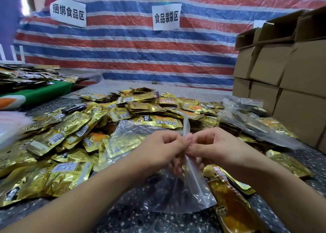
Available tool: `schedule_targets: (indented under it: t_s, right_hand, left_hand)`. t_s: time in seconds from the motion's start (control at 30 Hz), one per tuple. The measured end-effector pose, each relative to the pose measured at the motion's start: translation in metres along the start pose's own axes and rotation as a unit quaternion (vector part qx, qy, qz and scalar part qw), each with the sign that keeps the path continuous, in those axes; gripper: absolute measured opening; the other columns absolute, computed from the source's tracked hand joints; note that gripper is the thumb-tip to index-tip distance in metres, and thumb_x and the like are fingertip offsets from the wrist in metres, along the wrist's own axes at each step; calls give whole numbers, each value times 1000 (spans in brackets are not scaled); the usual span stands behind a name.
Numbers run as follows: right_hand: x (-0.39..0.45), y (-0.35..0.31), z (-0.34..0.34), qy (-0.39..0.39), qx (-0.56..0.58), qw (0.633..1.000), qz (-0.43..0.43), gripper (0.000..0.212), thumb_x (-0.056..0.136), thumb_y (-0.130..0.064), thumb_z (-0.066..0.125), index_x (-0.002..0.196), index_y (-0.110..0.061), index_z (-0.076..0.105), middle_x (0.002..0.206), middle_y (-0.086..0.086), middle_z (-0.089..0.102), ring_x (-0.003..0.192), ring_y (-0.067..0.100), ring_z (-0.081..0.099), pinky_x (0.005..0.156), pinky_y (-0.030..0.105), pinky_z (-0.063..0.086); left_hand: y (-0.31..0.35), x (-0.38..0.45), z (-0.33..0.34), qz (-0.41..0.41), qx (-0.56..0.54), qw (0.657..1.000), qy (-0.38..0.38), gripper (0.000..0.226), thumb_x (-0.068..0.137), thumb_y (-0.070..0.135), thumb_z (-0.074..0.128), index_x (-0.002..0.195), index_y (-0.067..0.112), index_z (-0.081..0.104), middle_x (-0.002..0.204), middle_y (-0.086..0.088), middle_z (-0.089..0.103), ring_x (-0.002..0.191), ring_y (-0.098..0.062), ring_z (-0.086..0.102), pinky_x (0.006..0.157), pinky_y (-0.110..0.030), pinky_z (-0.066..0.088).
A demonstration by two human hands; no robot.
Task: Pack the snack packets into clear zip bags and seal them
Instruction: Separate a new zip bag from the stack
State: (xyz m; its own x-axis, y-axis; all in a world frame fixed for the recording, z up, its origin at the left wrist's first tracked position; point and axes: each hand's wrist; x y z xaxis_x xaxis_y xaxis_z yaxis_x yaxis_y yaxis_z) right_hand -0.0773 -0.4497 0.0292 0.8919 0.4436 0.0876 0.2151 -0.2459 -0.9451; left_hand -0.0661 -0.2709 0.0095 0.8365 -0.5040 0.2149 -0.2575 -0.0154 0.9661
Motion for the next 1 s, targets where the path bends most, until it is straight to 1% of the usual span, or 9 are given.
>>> schedule_targets:
  t_s: [0.2, 0.43, 0.5, 0.6, 0.67, 0.77, 0.83, 0.9, 1.0]
  right_hand:
    - [2, 1, 7, 10, -20, 1000, -2, 18, 77, -25, 70, 60, -19, 66, 63, 9, 60, 53, 13, 54, 53, 22, 45]
    - [0, -2, 3, 15, 67, 997, 21, 23, 83, -27, 76, 65, -17, 67, 66, 7, 59, 56, 14, 54, 52, 19, 46]
    - [2, -3, -4, 82, 86, 993, 19, 21, 87, -19, 71, 70, -9, 65, 64, 7, 61, 54, 14, 55, 50, 20, 48]
    - [5, -1, -15, 249, -35, 968, -20, 30, 89, -8, 61, 60, -8, 54, 49, -1, 56, 44, 9, 51, 44, 17, 42]
    - [7, 2, -19, 302, -64, 951, -33, 33, 90, -4, 57, 59, -7, 49, 45, -1, 54, 40, 8, 50, 42, 17, 41]
    - [9, 5, -16, 306, -51, 950, -23, 29, 89, -1, 55, 60, 1, 50, 48, 5, 53, 45, 15, 52, 43, 22, 45]
    - [10, 6, -11, 297, -35, 954, -27, 25, 87, 1, 54, 62, 5, 52, 50, 10, 50, 43, 15, 51, 42, 22, 44]
    - [11, 7, -5, 292, -31, 955, -36, 25, 86, 2, 54, 61, 4, 53, 50, 12, 47, 41, 13, 46, 40, 19, 41]
    - [13, 9, 2, 298, -31, 953, -41, 30, 84, 3, 54, 55, -2, 48, 45, 6, 41, 36, 11, 40, 38, 18, 36]
  left_hand:
    - [1, -1, 0, -42, -16, 999, -11, 32, 101, 24, 49, 74, 15, 64, 66, -7, 68, 50, -15, 57, 53, -27, 46]
    - [6, 1, -2, -57, -46, 997, 6, 33, 102, 11, 42, 77, 7, 63, 69, -9, 65, 47, -18, 55, 46, -26, 47]
    - [6, 3, -5, -66, -21, 997, 40, 31, 101, 8, 39, 78, 4, 59, 65, -7, 61, 46, -18, 54, 46, -27, 47]
    - [5, 5, -12, -80, 45, 993, 74, 31, 100, 8, 36, 75, 6, 55, 56, -1, 58, 46, -19, 55, 53, -32, 46]
    - [2, 6, -15, -76, 77, 990, 89, 30, 99, 8, 38, 75, 7, 56, 58, -1, 58, 45, -16, 55, 50, -30, 47]
    - [-4, 5, -14, -21, 139, 982, 129, 16, 95, 7, 49, 103, 18, 57, 59, 4, 59, 45, -14, 57, 45, -25, 46]
    - [-8, 3, -14, 57, 208, 966, 141, 42, 93, 9, 53, 124, 38, 50, 65, 10, 60, 45, -10, 54, 46, -21, 43]
    - [-6, 0, -13, 144, 294, 937, 124, 41, 94, 16, 50, 125, 42, 56, 63, 17, 57, 42, -4, 43, 46, -15, 34]
    - [-1, -7, -9, 192, 356, 910, 88, 31, 89, 31, 42, 104, 34, 69, 50, 13, 52, 39, -6, 39, 43, -16, 26]
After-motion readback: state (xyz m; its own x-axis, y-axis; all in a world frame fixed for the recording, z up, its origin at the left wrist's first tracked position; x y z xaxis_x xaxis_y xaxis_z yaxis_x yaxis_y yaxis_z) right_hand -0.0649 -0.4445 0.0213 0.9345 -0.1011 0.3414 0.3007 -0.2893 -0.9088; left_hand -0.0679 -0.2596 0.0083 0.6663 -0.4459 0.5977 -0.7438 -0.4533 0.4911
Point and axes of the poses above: each hand's wrist, its own x-axis towards the middle knuckle, its own z-axis out of the palm, y = z × x
